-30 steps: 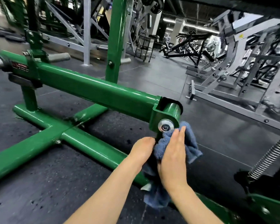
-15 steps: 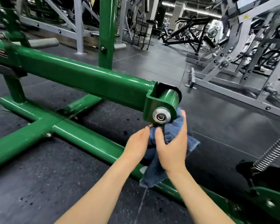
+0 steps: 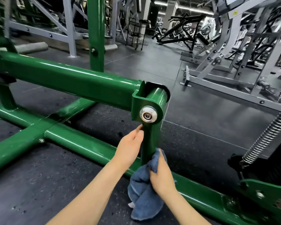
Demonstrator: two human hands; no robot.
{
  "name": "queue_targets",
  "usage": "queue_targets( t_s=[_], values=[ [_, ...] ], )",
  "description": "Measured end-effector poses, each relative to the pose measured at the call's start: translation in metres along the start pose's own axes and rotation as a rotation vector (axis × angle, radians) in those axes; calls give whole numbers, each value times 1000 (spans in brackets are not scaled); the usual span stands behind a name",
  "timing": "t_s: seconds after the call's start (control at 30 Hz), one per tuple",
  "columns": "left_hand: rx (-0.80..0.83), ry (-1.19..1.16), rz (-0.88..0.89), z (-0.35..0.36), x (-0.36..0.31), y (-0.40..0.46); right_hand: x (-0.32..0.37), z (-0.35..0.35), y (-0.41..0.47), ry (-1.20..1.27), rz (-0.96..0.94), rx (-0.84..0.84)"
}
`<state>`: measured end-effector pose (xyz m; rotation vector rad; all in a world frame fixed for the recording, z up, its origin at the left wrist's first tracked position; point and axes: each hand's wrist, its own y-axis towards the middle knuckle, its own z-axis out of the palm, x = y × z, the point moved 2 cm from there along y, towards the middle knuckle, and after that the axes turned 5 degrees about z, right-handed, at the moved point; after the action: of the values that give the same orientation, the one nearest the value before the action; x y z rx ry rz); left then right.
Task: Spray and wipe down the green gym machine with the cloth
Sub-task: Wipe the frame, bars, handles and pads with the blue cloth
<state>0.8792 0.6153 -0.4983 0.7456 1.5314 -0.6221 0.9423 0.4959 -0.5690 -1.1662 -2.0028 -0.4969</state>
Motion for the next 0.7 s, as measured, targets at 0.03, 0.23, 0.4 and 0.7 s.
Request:
queue_targets(
  t_s=[0.03, 0.23, 0.4, 0.7],
  values=[
    [5, 20, 6, 2, -1, -1, 7, -6, 0, 89, 20, -22],
    [8, 285, 60, 27, 16, -9, 79, -45, 12, 361, -175, -328],
    [8, 449, 97, 27, 23, -8, 69, -38, 23, 135, -232, -321],
    [45, 737, 118, 31, 27, -9, -17, -5, 30, -378, -66, 61]
  ],
)
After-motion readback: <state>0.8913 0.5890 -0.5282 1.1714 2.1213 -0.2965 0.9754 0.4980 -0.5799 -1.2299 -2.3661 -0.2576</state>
